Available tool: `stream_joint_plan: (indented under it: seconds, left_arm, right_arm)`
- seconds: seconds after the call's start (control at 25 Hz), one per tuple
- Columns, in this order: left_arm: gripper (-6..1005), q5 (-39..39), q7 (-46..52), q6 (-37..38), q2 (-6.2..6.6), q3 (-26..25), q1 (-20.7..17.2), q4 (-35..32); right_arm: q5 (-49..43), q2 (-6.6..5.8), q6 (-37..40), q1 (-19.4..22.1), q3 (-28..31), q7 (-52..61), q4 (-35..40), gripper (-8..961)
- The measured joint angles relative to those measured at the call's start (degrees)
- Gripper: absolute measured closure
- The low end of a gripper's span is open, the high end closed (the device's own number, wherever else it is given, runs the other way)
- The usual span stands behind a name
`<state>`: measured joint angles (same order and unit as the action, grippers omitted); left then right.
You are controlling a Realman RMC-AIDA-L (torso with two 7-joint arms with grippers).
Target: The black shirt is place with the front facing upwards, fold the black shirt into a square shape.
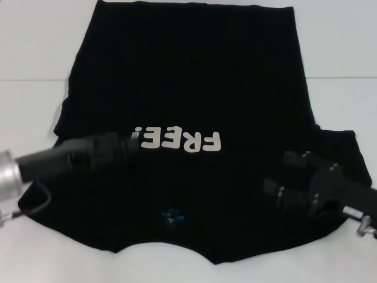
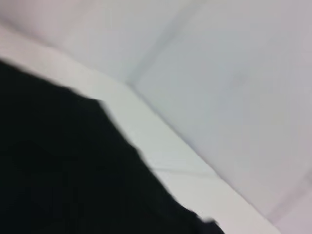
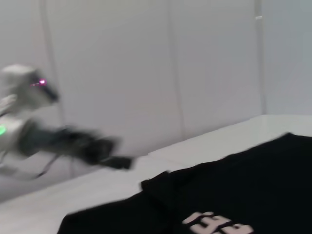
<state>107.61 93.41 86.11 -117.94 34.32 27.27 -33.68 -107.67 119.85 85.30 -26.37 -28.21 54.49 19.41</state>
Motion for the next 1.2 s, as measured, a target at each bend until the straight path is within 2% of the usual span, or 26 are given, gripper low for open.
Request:
stream_joint_plan:
  seconds: [0.16, 0.32, 0.4, 0.64, 0.76, 0.88, 1.04, 1.2]
  left_arm:
    - [112, 0.27, -15.8, 9.06, -0.21, 0.28, -3.66, -1.37]
    - [113, 0.7, -24.19, 10.15, -0.57, 1.15, -6.12, -2.37]
    - [113, 0.88, -25.62, 10.17, -0.57, 1.24, -6.59, -2.46]
    - [112, 1.79, -26.18, 10.46, -0.39, 1.24, -6.85, -3.02]
    - [112, 1.84, -26.23, 10.61, -0.34, 1.32, -6.74, -3.2]
    - [112, 1.85, -26.12, 10.67, -0.26, 1.34, -6.53, -3.33]
    - [112, 1.89, -26.0, 10.83, -0.25, 1.12, -6.48, -3.47]
    - [113, 2.1, -25.95, 11.17, -0.26, 1.47, -6.71, -3.46]
  right_arm:
    - [1.07, -0.22, -0.22, 1.94, 0.29, 13.76, 5.97, 26]
    - [-0.05, -0.77, -1.07, 4.54, 0.38, 32.45, 14.05, 26]
    - [-2.11, -1.57, -0.97, 5.51, 0.35, 42.33, 17.59, 26]
    - [-13.46, -5.43, 0.98, 6.16, 0.55, 70.87, 25.84, 26]
    - [-21.99, -7.75, 3.15, 4.15, 0.45, 83.21, 29.14, 26]
    - [-30.15, -9.26, 4.71, 0.67, 1.34, 90.26, 30.23, 26]
    - [-36.62, -9.84, 5.01, -3.37, 1.86, 94.42, 30.28, 27]
    - [-42.94, -9.57, 2.37, -7.51, 1.51, 98.13, 29.49, 27]
